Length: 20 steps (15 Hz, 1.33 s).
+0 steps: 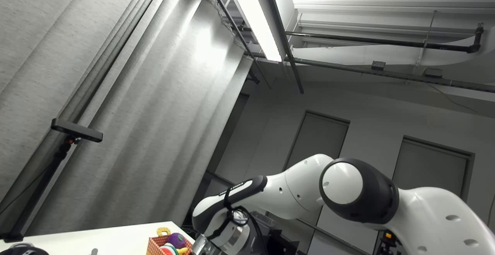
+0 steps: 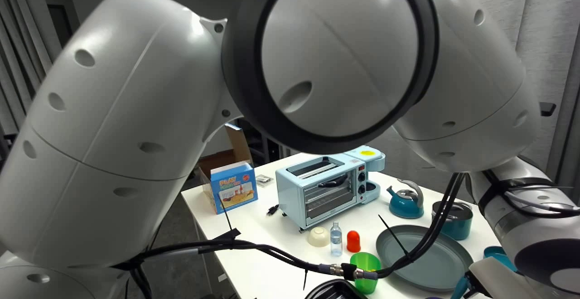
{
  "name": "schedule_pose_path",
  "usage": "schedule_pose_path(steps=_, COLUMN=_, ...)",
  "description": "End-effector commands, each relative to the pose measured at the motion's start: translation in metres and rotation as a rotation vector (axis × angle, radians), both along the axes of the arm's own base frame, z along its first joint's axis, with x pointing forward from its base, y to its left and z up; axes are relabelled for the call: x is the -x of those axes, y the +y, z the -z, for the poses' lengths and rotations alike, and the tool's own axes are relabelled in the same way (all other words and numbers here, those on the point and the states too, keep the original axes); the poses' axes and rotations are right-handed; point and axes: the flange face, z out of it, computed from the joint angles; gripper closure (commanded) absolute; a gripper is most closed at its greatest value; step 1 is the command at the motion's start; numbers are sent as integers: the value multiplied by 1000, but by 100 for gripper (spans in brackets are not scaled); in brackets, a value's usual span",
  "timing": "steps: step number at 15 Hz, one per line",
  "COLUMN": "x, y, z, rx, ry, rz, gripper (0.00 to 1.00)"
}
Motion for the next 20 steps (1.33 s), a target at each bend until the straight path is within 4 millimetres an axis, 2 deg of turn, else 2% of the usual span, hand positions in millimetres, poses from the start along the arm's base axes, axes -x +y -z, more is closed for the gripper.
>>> schedule_pose_path(steps=1, x=-7, y=-6, z=5, rx=-98, ry=-24, rz=-4, gripper=0)
schedule_pose_path(steps=16, x=-18, y=-4, z=30, rx=-266, ry=-33, rz=-34, gripper=0)
schedule_pose_path(steps=17, x=-18, y=-4, z=32, rx=-271, ry=-31, rz=-34, gripper=2)
schedule_pose_path(steps=20, x=-18, y=-3, z=36, rx=-286, ry=-22, rz=-37, gripper=0)
